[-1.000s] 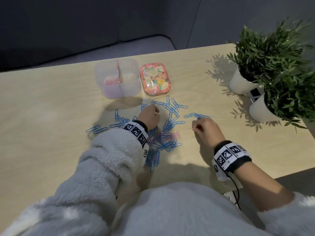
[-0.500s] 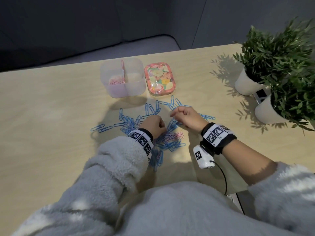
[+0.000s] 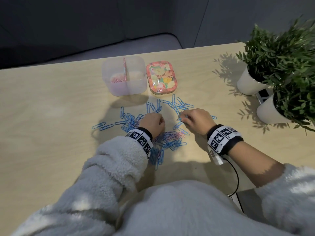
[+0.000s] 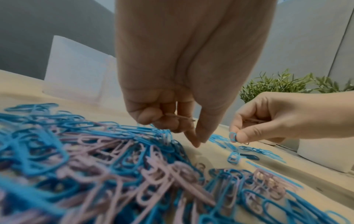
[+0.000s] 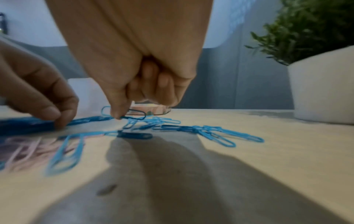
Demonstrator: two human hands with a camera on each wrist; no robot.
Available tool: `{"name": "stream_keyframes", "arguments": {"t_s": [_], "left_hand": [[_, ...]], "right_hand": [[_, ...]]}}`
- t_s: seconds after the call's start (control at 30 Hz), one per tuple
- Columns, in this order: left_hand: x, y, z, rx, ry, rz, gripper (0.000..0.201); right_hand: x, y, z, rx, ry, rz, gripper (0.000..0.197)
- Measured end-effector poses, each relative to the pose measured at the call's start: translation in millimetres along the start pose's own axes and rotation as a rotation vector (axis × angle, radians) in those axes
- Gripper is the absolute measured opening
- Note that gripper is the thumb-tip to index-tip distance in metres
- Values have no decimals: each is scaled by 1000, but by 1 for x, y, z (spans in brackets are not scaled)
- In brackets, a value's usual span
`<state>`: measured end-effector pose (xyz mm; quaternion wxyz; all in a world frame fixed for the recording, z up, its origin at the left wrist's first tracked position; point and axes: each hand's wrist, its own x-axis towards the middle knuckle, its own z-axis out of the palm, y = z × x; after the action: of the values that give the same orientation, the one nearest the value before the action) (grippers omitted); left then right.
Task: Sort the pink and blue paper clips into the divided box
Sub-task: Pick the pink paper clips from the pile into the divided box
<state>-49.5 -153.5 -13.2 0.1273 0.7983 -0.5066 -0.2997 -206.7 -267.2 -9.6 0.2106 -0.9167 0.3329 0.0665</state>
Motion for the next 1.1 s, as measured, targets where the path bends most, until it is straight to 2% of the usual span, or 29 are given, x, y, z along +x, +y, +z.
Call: {"name": "stream_keyframes", "arguments": {"t_s": [0.07,0.13,0.23,0.4,0.5,0.63,0.77,0.83,0.93,1.0,1.1], "left_hand": [[5,7,2,4,7,15,19],[9,13,4,7,-5,29,17],[12,22,10,38,-39,60,18],[11,26,16,87,-51,67,19],[10,25,12,9,-24,52,15],[12,25,3,-43,57,80,16],[17,27,9,-20,-7,68,19],[19,31,16,20,-52,91,20],[21,34,24,59,-70,112,20],[22,33,25,87,-63,119,18],[21,26,22,107,-53,129,17]], "right_hand": [[-1,5,-7,37,26,75,11],[-3,6,-13,29,33,106,22],[-8,-3,-12,4,-14,49,31],[-7,-10,-2,-80,-85,-9,17],[-4,-10,-3,-57,-97,3,10],[-2,-1,-11,129,-12,132,11],[-4,13,-18,160,85,263,14],[-10,11,-18,127,91,254,20],[-26,-1,-10,144,15,182,12],[-36,-10,-1,127,-68,129,20],[-39,-18,12,42,-99,88,27]]}}
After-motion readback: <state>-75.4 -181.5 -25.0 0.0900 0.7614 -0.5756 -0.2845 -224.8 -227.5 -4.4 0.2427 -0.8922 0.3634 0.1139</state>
